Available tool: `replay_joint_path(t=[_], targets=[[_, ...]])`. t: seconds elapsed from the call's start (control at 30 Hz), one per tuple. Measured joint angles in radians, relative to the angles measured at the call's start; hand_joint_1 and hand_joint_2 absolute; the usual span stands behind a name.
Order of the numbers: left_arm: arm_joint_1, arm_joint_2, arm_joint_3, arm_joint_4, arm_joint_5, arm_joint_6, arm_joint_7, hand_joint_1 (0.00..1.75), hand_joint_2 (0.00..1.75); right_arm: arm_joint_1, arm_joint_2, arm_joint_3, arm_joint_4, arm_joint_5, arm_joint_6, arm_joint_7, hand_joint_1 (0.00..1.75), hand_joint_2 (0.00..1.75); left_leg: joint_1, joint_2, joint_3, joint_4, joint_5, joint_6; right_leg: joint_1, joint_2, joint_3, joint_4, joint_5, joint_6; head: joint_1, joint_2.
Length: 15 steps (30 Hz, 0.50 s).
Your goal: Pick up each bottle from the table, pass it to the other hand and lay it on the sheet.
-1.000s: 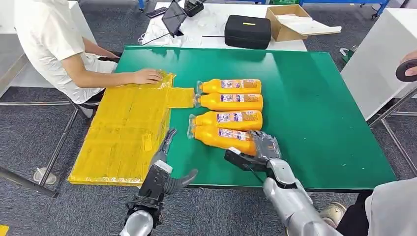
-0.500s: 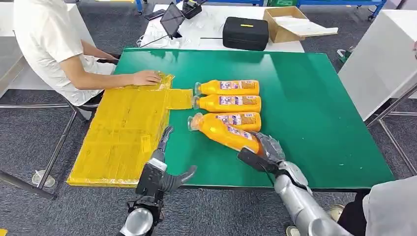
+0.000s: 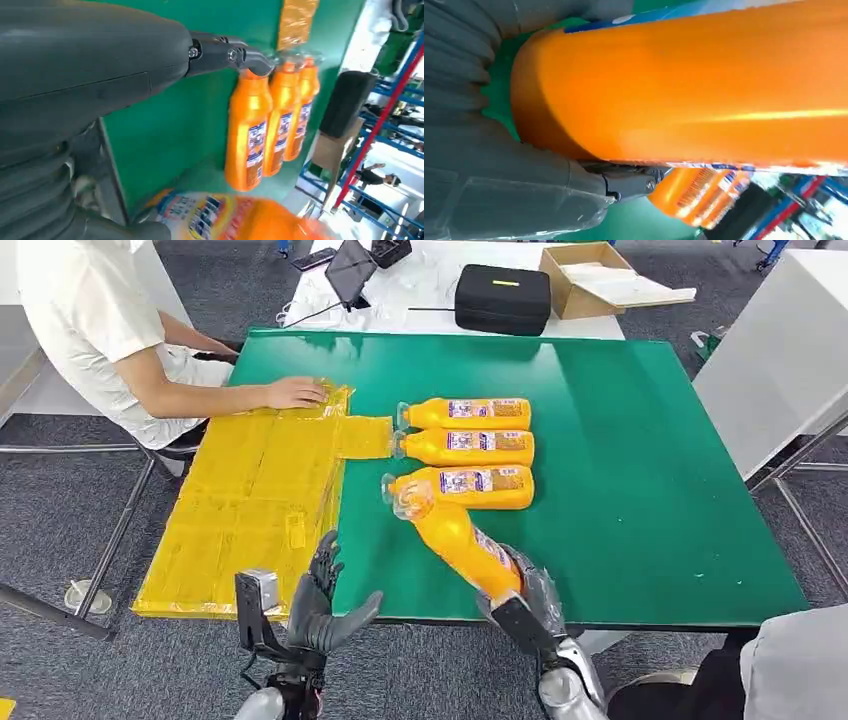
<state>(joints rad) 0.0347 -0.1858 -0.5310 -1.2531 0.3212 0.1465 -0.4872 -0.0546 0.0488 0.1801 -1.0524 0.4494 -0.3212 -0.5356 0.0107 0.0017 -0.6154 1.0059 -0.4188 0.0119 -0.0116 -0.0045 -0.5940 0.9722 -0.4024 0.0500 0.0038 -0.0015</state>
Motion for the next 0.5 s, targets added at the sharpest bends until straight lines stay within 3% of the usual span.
replay_joint_path(t=[0.13,0.5], targets=[[0.006,0.007,0.0,-0.009,0.05,-0.024,0.013,0.0,1.75,0.021,0.01,0.0,-0.046,-0.018,-0.011,-0.006,1.55,1.75,0.0,0.0,-0.001,0.0,0.0,0.0,-0.001,0.0,-0.001,0.0,0.0,0.0,0.0,0.0],[0.001,0.03,-0.031,-0.037,0.106,-0.147,0.056,0.0,1.75,-0.013,0.047,0.061,-0.025,-0.003,0.002,0.006,1.61,1.75,0.0,0.0,-0.002,0.0,0.0,0.0,0.0,0.0,-0.003,0.0,0.0,0.0,0.0,0.0]])
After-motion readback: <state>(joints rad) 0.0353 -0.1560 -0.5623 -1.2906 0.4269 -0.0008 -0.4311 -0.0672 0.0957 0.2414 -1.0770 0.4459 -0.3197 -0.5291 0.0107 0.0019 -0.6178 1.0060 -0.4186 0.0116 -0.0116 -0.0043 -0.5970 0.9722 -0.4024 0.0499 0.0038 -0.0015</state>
